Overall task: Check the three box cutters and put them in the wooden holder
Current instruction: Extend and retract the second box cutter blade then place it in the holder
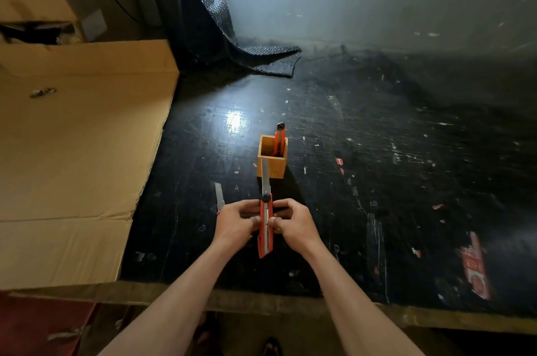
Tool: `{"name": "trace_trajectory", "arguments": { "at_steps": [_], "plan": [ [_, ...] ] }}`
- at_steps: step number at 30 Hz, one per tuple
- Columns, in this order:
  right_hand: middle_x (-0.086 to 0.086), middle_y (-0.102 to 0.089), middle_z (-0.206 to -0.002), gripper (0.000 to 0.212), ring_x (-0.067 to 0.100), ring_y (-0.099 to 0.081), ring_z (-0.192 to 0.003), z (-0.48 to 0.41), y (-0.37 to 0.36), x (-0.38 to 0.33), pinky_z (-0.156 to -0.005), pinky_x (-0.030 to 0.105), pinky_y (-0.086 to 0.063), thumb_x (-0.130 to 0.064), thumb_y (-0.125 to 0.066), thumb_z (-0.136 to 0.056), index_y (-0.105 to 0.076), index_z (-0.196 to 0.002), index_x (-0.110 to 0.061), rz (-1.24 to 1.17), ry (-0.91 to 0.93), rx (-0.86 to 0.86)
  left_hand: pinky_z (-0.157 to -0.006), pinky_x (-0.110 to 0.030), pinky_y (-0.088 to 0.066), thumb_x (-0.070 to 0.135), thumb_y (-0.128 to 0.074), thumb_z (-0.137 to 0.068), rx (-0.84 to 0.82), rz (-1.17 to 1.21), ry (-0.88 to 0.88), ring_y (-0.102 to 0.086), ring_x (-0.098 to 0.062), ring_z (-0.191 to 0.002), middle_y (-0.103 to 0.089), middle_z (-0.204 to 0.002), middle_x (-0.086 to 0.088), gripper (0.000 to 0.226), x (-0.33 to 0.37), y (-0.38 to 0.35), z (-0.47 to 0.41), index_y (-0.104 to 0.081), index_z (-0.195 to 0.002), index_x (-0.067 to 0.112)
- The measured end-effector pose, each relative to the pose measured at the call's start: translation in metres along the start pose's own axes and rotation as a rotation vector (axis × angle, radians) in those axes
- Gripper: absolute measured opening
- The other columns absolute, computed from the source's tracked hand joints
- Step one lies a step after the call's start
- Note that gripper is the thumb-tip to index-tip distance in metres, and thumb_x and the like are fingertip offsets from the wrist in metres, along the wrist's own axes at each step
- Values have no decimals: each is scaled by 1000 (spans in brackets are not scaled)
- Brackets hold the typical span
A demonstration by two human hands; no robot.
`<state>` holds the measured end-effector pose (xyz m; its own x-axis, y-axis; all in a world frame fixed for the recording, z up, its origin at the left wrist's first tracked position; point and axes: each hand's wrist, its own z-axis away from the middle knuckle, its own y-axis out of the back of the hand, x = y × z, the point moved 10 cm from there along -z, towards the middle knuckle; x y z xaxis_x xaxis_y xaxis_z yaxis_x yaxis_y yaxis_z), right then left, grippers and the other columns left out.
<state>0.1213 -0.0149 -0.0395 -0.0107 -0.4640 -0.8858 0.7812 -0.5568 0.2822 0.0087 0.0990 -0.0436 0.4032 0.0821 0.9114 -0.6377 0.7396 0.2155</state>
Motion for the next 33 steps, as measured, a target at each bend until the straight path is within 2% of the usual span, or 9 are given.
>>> {"name": "trace_trajectory", "arguments": {
  "at_steps": [2,6,11,13,15,18,20,24,33],
  "plan": [
    [5,-76,-105,29,17,-76,-95,1,10,-19,-83,37,-65,-2,-70,-92,-67,-117,-16,-46,35,0,-87,-43,-64,-4,-70,-91,-44,69,-18,-79,-17,-98,-81,-104,-1,35,17,1,-1,-76,-116,20],
    [11,-77,-104,28,17,-76,-91,6,30,-61,-71,26,-63,1,-69,-92,-66,-118,-10,-142,121,8,-80,-42,-66,-9,-63,-94,-145,199,-64,-79,-27,-96,-79,-110,-13,38,61,1,0,-68,-128,8],
    [17,-77,-105,27,24,-78,-92,5,48,-110,-77,33,-64,2,-66,-95,-64,-120,-8,-223,231,20,-71,-39,-66,-13,-65,-91,-197,304,-152,-80,-28,-91,-78,-114,-18,47,120,7,9,-66,-131,10],
    [21,-76,-103,25,26,-79,-88,8,54,-131,-74,35,-65,2,-66,-96,-62,-120,-6,-236,280,24,-68,-37,-66,-14,-66,-89,-186,340,-180,-80,-26,-87,-77,-114,-20,48,139,14,11,-66,-132,7],
    [17,-76,-103,27,24,-79,-88,13,59,-154,-74,36,-66,-3,-65,-97,-60,-124,-9,-180,342,57,-66,-36,-66,-13,-67,-89,-184,349,-215,-80,-24,-85,-79,-112,-18,47,157,20,13,-67,-132,8],
    [7,-74,-106,38,19,-77,-93,18,71,-190,-81,37,-65,-11,-65,-99,-56,-134,-24,-40,468,140,-67,-33,-65,-12,-66,-90,-202,317,-262,-81,-23,-88,-82,-104,-7,46,177,25,17,-67,-130,12],
    [3,-73,-107,38,14,-75,-95,20,77,-212,-84,37,-64,-16,-65,-99,-58,-133,-30,62,526,181,-70,-34,-65,-11,-65,-91,-205,309,-273,-81,-25,-92,-82,-105,-6,47,185,27,19,-66,-131,12],
    [-1,-74,-109,24,12,-72,-100,23,82,-234,-88,40,-63,-21,-66,-98,-67,-122,-24,183,568,202,-69,-33,-65,-15,-62,-92,-184,306,-290,-81,-23,-92,-82,-104,-6,47,195,32,21,-66,-131,11],
    [-4,-72,-108,19,14,-71,-101,31,71,-218,-89,41,-63,-15,-70,-95,-71,-114,-19,212,567,134,-71,-39,-66,-16,-63,-90,-169,317,-271,-80,-27,-93,-81,-107,-13,49,189,34,21,-68,-131,9]
  ]
}}
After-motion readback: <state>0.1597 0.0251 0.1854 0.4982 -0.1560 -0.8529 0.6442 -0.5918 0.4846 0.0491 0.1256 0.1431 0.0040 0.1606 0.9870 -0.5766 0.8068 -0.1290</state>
